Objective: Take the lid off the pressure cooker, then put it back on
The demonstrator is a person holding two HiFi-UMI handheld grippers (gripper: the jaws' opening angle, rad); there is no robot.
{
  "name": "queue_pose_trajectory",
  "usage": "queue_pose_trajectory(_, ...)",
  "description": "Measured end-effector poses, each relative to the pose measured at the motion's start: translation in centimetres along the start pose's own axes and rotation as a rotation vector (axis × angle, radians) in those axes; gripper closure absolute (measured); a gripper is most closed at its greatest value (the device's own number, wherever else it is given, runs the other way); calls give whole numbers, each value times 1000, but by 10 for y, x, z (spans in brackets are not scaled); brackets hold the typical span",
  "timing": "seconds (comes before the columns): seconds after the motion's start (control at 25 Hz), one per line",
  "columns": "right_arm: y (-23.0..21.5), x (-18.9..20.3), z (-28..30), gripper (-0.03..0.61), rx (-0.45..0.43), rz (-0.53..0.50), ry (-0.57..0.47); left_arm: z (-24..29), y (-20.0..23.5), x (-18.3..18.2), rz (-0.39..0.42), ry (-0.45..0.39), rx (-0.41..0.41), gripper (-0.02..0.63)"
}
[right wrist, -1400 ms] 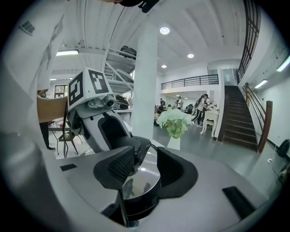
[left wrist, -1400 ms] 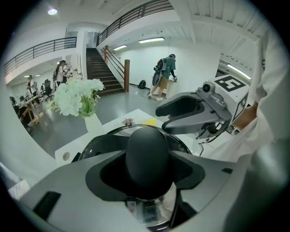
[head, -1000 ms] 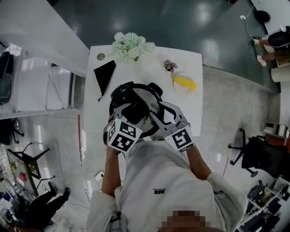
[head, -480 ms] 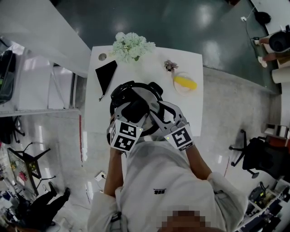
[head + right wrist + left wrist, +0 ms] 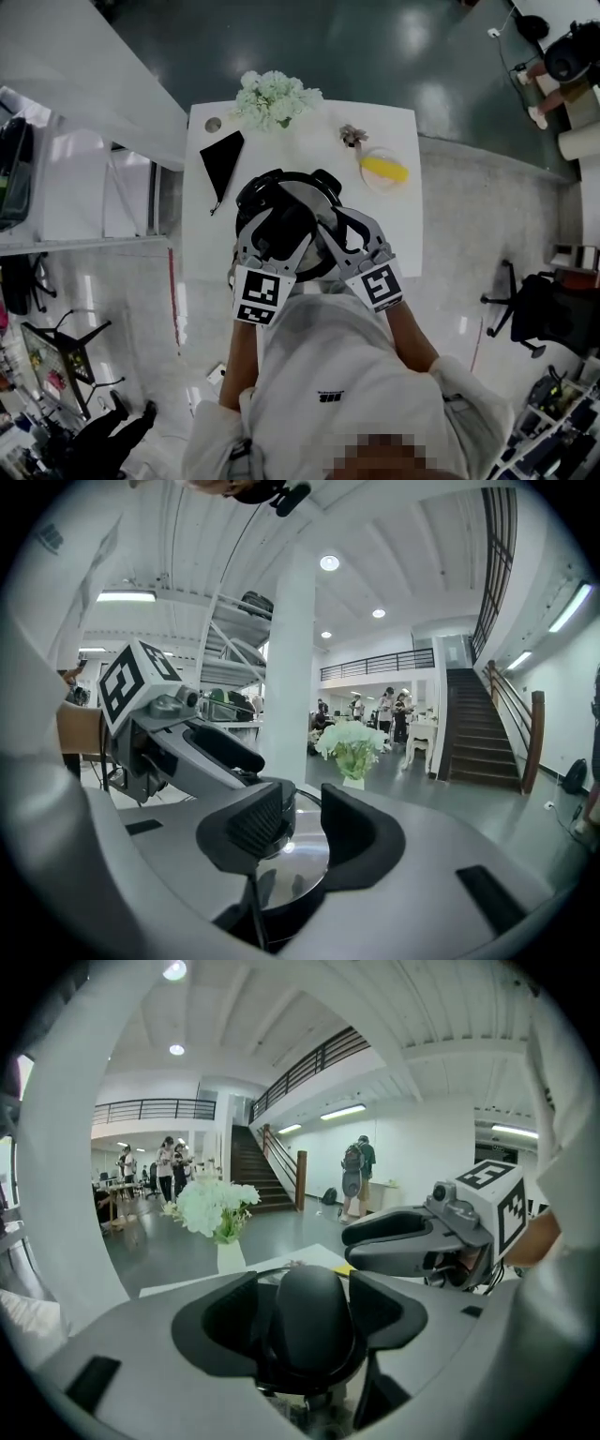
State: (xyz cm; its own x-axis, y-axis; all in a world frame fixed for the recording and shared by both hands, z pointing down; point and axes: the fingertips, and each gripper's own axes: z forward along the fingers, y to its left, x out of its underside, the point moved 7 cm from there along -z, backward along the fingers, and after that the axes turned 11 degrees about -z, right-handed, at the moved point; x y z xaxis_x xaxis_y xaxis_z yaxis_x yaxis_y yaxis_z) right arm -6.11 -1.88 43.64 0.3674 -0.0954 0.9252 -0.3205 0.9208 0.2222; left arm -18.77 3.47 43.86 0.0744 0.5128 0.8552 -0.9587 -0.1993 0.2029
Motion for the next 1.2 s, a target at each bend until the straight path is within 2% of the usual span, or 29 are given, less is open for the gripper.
queue_pose_trajectory(0.2, 11, -5, -3, 443, 76, -44, 59, -23, 6, -2, 17, -125, 3, 305)
queue_pose_trajectory(0.32, 19, -4, -2, 437, 111, -66, 81, -31, 14, 1, -1, -163, 7, 315)
queue_pose_trajectory(0.48, 30, -9, -2, 436, 152, -32, 116, -36, 20, 4, 2, -175, 26, 325)
queue_pose_trajectory(0.72, 40, -10, -7, 436, 187, -43, 99, -38, 16, 8, 6, -179, 43, 333)
queue_pose_trajectory(0.96, 42, -7, -21, 436, 184, -50, 46, -45, -3, 12, 34, -197, -27, 357)
queue_pose_trajectory(1.08, 40, -3, -36, 436, 192, -16, 34, -45, -19, 12, 48, -204, -71, 370)
queue_pose_trajectory(1.2, 39, 0, -52, 436, 199, -50, -10, -49, -39, 14, 57, -207, -97, 376)
